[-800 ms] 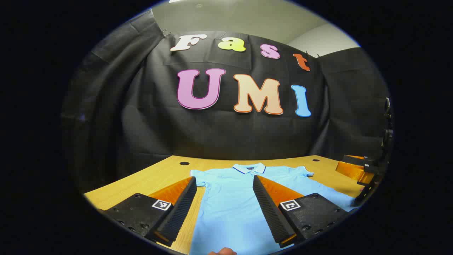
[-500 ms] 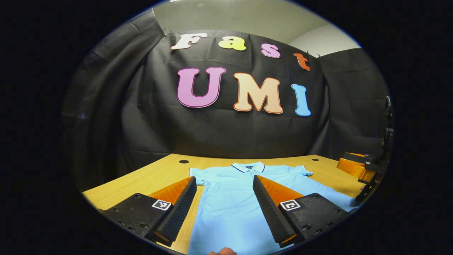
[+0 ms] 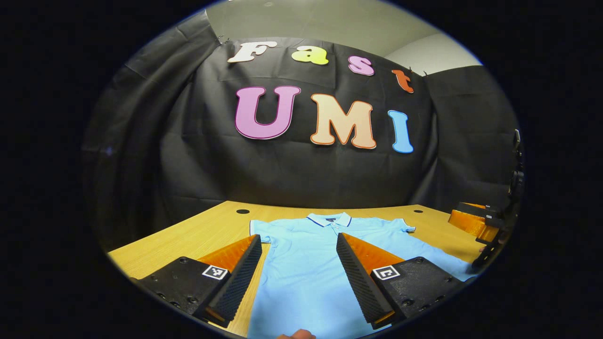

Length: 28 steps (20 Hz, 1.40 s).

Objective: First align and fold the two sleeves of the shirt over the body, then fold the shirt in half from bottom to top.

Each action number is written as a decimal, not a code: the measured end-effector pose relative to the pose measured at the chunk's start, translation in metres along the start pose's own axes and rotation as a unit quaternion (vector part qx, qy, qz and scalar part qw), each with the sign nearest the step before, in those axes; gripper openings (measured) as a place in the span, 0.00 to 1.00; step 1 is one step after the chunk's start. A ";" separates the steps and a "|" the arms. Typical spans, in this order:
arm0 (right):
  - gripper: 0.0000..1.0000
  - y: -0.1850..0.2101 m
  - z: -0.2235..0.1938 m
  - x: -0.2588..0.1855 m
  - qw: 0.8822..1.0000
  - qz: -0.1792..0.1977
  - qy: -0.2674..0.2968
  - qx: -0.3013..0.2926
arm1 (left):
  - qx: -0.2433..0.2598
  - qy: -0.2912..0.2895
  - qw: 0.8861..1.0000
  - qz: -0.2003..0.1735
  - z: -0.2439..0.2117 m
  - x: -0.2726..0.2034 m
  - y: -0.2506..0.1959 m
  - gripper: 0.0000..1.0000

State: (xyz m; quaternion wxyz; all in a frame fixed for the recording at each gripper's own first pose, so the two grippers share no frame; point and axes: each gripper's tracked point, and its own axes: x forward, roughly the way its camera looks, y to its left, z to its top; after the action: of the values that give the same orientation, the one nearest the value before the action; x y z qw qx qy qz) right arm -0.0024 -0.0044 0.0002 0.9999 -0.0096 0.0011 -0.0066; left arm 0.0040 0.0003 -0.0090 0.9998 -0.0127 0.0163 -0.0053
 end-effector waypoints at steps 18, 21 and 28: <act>0.98 -0.104 -0.002 0.093 0.992 -0.035 0.120 0.011 | -0.003 0.024 1.000 -0.008 -0.015 0.007 0.000 0.95; 0.98 -0.120 -0.024 0.121 0.982 -0.035 0.181 0.041 | -0.003 0.021 1.000 -0.009 -0.015 0.007 0.003 0.95; 0.94 -0.156 -0.089 0.174 0.947 -0.081 0.299 0.081 | 0.000 0.029 1.000 -0.010 -0.020 0.011 0.008 0.95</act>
State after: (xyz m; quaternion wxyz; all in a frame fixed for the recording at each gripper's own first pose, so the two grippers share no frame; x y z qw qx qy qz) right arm 0.1697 -0.1641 -0.0861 0.9473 0.0740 0.2984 -0.0900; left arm 0.0145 0.0078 -0.0297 0.9988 -0.0131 0.0450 -0.0156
